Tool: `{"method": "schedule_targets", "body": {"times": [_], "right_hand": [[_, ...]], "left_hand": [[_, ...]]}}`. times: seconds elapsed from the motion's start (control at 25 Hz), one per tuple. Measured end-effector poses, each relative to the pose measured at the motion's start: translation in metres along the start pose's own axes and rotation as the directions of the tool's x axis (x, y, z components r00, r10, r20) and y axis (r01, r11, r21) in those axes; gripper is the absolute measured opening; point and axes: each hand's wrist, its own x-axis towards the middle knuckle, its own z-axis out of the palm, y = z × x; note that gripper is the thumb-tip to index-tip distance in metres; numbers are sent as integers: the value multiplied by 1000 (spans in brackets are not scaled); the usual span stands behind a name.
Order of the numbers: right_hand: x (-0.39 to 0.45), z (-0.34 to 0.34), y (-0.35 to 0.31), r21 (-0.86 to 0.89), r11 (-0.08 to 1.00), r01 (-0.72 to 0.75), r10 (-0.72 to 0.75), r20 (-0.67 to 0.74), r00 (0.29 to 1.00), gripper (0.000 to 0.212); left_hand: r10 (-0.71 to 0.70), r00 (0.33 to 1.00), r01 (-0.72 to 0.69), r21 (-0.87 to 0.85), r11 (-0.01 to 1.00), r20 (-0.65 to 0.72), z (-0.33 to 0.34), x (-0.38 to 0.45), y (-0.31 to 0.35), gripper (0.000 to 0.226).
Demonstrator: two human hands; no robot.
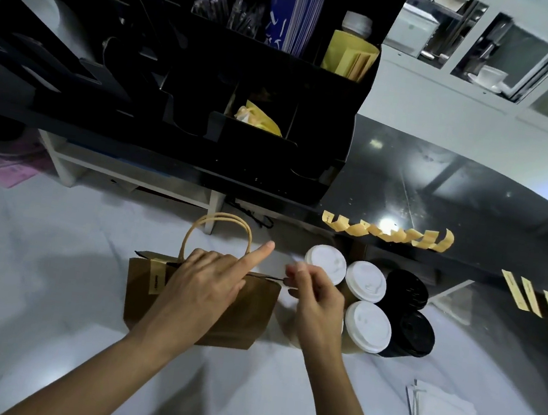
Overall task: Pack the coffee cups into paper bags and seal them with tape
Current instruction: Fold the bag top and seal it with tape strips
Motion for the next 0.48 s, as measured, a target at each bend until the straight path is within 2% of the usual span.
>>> {"method": "schedule_targets", "body": {"times": [0.08, 0.12, 0.2, 0.28, 0.48], "right_hand": [[21, -4, -5, 193, 963, -189, 212, -111, 971, 26], [32, -7, -8, 338, 893, -296, 350, -110, 930, 27], [51, -11, -17, 572, 669, -476, 566, 24, 824, 28], [66, -13, -24, 642, 520, -564, 627, 162, 762, 31], [88, -9, -36, 652, 461, -602, 631, 236, 739, 37]], "left_hand": [[0, 1000, 0, -26, 1000, -8, 1, -1, -2, 85], [-1, 1000, 0, -35, 999, -11, 2, 0, -3, 85], [-8, 1000, 7, -47, 999, -20, 2, 0, -4, 86], [-5, 1000, 4, -56, 998, -28, 2, 0, -4, 87], [-7, 1000, 5, -79, 997, -19, 1, -2, -5, 83]]}}
